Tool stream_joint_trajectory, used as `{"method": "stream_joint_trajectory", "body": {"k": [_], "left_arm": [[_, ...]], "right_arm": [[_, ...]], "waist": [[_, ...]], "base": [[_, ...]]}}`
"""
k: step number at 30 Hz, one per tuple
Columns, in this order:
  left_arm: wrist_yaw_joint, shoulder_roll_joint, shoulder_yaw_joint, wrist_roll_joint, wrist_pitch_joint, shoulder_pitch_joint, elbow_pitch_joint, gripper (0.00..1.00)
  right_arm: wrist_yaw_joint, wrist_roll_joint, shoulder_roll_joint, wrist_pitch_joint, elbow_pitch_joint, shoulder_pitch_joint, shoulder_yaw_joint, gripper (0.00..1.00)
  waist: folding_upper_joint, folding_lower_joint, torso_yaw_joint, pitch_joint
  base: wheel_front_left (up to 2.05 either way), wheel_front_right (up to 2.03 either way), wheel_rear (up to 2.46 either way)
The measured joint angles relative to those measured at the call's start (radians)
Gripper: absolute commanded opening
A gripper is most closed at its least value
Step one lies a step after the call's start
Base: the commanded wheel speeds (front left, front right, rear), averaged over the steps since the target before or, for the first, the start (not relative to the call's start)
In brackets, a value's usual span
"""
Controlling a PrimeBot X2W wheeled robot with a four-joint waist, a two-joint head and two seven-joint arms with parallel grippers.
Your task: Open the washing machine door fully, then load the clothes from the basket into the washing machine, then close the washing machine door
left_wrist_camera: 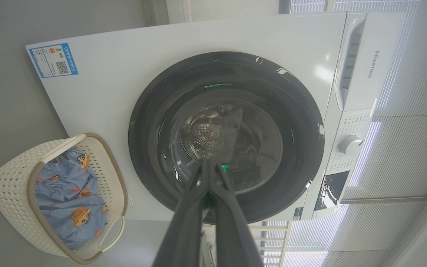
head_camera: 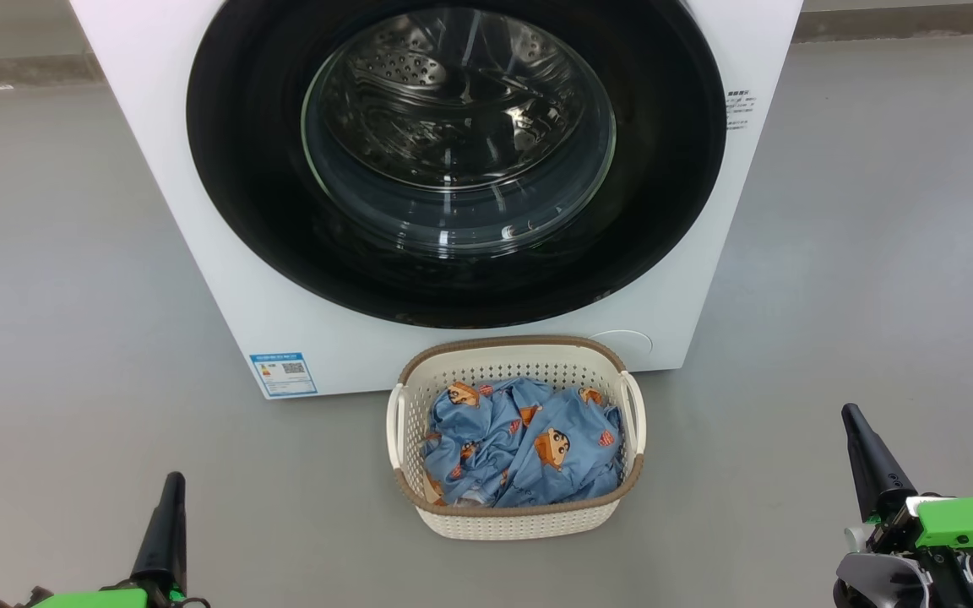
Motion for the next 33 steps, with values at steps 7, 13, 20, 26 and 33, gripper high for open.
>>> {"method": "stream_joint_trajectory", "body": {"k": [7, 13, 20, 26, 33], "left_arm": [[0.000, 0.000, 0.000, 0.000, 0.000, 0.000, 0.000, 0.00], [0.000, 0.000, 0.000, 0.000, 0.000, 0.000, 0.000, 0.00], [0.000, 0.000, 0.000, 0.000, 0.000, 0.000, 0.000, 0.00], [0.000, 0.000, 0.000, 0.000, 0.000, 0.000, 0.000, 0.00], [0.000, 0.000, 0.000, 0.000, 0.000, 0.000, 0.000, 0.00]], "right_arm": [[0.000, 0.000, 0.000, 0.000, 0.000, 0.000, 0.000, 0.00], [0.000, 0.000, 0.000, 0.000, 0.000, 0.000, -0.001, 0.00], [0.000, 0.000, 0.000, 0.000, 0.000, 0.000, -0.001, 0.00], [0.000, 0.000, 0.000, 0.000, 0.000, 0.000, -0.001, 0.00], [0.000, 0.000, 0.000, 0.000, 0.000, 0.000, -0.001, 0.00]], "waist": [[0.0000, 0.0000, 0.000, 0.000], [0.0000, 0.0000, 0.000, 0.000], [0.0000, 0.0000, 0.000, 0.000], [0.0000, 0.0000, 0.000, 0.000], [0.0000, 0.0000, 0.000, 0.000]], "base": [[0.00, 0.00, 0.00], [0.00, 0.00, 0.00], [0.00, 0.00, 0.00], [0.00, 0.00, 0.00], [0.00, 0.00, 0.00]]}}
